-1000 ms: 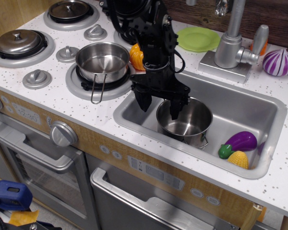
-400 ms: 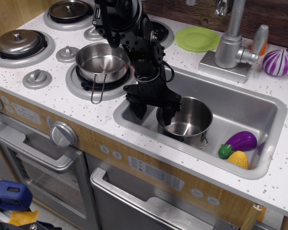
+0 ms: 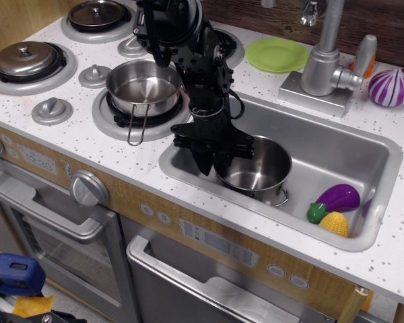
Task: Pick up pot from sink
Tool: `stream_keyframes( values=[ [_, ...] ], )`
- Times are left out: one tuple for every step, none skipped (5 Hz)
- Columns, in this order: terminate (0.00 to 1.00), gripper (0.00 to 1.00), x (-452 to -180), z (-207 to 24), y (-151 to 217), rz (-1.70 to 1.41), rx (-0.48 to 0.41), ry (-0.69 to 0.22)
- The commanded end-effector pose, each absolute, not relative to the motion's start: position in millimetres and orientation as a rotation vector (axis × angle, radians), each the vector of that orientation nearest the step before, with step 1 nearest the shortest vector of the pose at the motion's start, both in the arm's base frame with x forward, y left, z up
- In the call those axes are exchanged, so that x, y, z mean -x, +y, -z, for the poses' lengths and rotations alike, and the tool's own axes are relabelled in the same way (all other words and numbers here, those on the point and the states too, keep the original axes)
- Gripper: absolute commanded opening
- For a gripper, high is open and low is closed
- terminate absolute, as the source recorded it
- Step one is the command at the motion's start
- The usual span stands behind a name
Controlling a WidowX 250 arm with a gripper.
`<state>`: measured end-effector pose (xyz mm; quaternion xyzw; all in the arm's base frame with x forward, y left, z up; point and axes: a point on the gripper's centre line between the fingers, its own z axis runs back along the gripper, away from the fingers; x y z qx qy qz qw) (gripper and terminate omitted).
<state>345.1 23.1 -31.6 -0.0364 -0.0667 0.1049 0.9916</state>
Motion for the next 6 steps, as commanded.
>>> stream_keyframes(
  values=[
    [0.00, 0.00, -368.6, -13.6, 27.5, -0.171, 0.014, -0.185],
    [0.00, 0.00, -383.4, -39.6, 34.5, -0.085, 0.008, -0.156],
    [0.00, 0.00, -393.6, -56.6, 36.8, -0.076, 0.027, -0.130],
    [0.00, 0.00, -399.7, -78.1, 35.6, -0.059, 0.003, -0.157],
    [0.00, 0.00, -399.8, -93.6, 30.2, -0.066, -0.004, -0.160],
    [1.00, 0.00, -397.7, -96.5, 27.8, -0.046, -0.030, -0.196]
  ],
)
